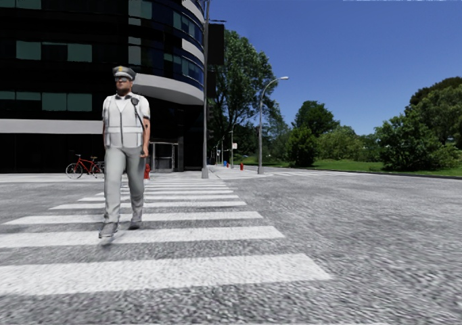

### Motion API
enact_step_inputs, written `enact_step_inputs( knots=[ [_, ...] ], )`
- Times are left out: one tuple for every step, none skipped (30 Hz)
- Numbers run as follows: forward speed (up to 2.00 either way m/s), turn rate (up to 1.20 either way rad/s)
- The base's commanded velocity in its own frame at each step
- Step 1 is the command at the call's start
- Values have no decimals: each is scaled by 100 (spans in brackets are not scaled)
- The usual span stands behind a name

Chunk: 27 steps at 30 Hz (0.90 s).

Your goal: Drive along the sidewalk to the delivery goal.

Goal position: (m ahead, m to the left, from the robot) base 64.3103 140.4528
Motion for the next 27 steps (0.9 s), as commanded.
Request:
enact_step_inputs(
  knots=[
    [200,-29],
    [200,-27],
    [200,0],
    [200,0],
    [200,0],
    [200,0],
    [200,0],
    [200,0],
    [200,0],
    [200,0],
    [200,0],
    [200,0],
    [200,0],
    [200,0],
    [200,0],
    [200,13],
    [200,22],
    [200,22],
    [200,27],
    [200,31],
    [200,34],
    [200,34],
    [200,38],
    [200,39],
    [200,40],
    [200,40],
    [200,40]
  ],
)
